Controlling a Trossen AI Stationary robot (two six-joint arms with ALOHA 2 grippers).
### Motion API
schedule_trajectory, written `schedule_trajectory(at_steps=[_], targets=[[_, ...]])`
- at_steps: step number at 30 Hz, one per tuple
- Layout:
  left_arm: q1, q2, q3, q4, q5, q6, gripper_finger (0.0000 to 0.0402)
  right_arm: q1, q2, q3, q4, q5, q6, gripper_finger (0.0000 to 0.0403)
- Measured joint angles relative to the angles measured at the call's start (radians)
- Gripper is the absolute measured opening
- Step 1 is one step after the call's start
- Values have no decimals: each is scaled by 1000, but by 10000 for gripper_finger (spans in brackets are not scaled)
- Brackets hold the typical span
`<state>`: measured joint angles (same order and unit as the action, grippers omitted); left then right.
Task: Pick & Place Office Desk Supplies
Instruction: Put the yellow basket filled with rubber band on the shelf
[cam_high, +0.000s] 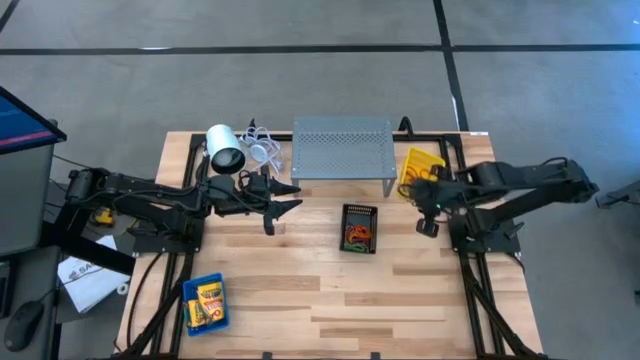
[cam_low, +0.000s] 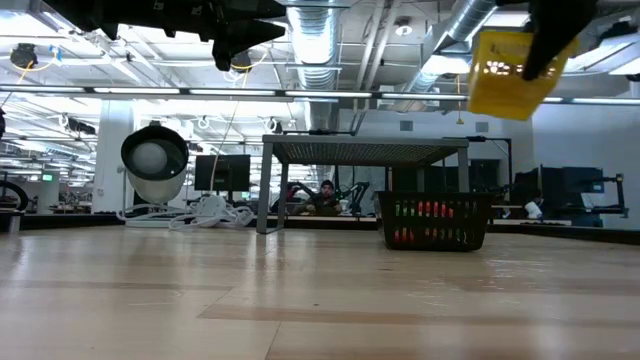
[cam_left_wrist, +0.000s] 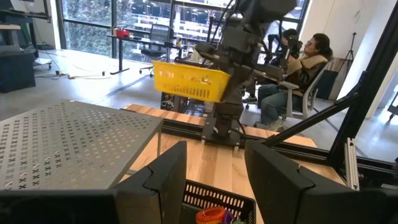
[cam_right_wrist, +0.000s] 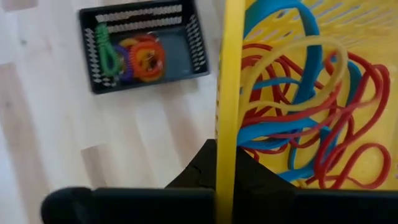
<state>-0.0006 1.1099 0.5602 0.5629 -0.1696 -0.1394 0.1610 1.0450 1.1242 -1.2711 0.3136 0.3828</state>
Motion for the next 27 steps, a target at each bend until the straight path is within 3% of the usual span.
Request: schedule_trajectory(at_steps=[4,15,27], targets=[[0,0,0,0,0,0,159,-86,47,32,14,-7,-125,0],[0,0,0,-3,30,4,159,-287,219,162,82,-166,-489,0],[0,0,0,-5,38,30,159,-487,410,307,89,-246,-701,0]])
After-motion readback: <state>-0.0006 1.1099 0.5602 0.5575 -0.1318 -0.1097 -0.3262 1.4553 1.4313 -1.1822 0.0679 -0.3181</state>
